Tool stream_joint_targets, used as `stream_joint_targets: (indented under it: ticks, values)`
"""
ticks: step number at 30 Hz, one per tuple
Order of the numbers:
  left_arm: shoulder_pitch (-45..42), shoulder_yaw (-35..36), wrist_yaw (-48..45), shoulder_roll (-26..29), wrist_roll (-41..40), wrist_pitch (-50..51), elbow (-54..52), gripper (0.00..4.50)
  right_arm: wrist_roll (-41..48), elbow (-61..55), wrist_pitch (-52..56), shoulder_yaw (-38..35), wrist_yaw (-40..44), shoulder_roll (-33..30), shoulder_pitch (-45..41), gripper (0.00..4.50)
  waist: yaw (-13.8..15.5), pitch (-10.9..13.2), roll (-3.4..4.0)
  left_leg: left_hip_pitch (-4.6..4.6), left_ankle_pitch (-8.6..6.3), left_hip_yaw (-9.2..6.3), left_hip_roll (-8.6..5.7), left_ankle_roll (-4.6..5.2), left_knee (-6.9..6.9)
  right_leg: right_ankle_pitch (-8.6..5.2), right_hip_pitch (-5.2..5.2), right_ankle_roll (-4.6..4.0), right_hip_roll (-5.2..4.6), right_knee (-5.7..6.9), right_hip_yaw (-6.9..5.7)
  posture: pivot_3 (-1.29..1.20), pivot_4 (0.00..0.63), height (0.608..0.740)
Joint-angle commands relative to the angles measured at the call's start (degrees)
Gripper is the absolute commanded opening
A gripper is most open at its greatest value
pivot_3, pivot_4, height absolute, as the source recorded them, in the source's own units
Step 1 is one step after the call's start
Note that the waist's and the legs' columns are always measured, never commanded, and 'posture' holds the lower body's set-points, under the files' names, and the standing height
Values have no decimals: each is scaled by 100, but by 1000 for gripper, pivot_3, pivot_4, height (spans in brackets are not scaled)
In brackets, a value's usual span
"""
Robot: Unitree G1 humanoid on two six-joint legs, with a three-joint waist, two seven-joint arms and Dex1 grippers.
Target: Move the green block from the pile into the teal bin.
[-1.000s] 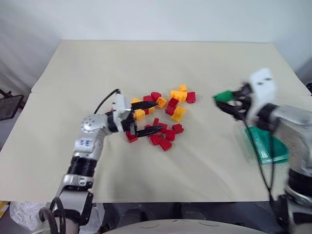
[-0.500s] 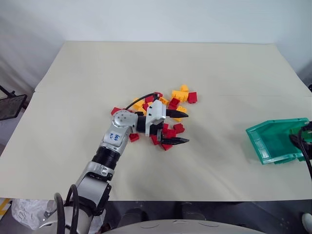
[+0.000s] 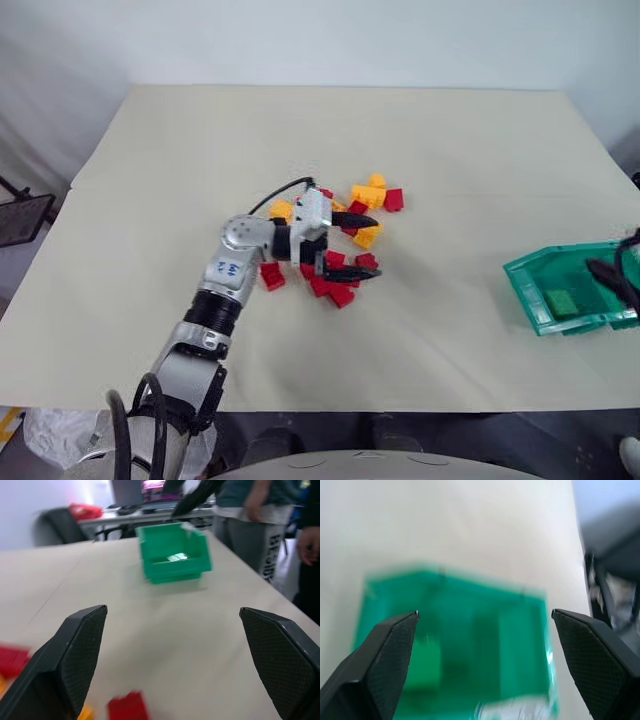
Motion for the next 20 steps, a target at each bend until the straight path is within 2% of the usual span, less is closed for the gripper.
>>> stream_joint_targets:
  ticks: [1,6,11,16,20]
  values:
    - [236,344,119,363,-348,721,-589,4500,582,23,-420,380,454,-21,-372,4463,4,0,0,0,0,-5,0,-1,0,0,1,0,0,1,-3,0,150,740]
    - [1034,781,-100,1366,-597,1317,-1211,4500,1280,414,-1616,1324,1389,412,-659,4463,-4,1,-1,0,-1,-7,-2,-2,0,0,4,0,0,-4,-6,0,150,740]
    - [1837,1555,-48,2292,-633,981,-1200,4500,878,1568,-4085,2240,2599,783,-407,4463,53,3,-7,-1,-1,-12,-6,-2,2,0,11,1,-1,-9,-14,0,150,740]
    - [2559,2159,27,2731,-811,941,-1330,4500,496,2839,-5362,2805,3057,911,-691,4463,36,3,-7,3,-1,-13,-9,2,5,5,25,10,-6,-18,-16,0,150,740]
    - [2866,2408,25,2851,-956,984,-1391,4500,373,3314,-5769,3020,3063,1090,-910,4463,33,3,-6,8,-1,-16,-4,0,5,5,25,9,-4,-12,-17,0,150,740]
